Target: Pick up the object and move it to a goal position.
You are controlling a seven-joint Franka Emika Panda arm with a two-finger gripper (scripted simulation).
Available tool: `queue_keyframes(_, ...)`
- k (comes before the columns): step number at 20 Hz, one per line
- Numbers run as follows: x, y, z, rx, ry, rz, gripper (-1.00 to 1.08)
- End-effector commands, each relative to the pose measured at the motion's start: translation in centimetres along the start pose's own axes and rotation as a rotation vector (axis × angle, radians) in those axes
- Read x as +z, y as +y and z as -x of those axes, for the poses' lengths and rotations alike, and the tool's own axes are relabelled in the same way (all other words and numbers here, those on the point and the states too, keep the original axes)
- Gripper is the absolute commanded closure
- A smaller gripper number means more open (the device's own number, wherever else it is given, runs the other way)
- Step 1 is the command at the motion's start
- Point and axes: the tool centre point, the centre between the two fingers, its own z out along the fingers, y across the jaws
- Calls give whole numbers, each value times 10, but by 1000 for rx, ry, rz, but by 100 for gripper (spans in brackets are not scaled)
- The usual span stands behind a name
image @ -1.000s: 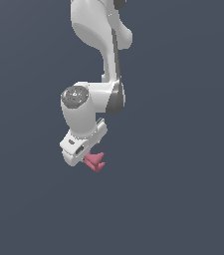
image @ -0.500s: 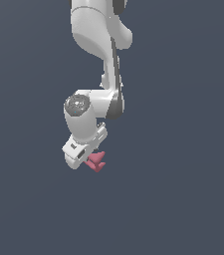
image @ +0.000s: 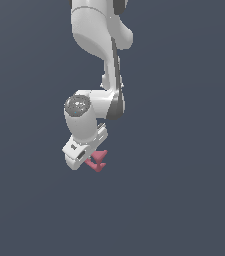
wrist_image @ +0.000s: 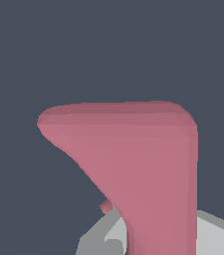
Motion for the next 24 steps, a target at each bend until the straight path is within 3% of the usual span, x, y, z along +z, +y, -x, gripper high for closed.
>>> queue_keyframes(1, 0, 0, 0, 1, 0, 0, 108)
queue_keyframes(12, -37, 11, -11, 87, 10, 42, 108)
queue_keyframes(24, -139, 36, -33, 324, 33, 159, 108)
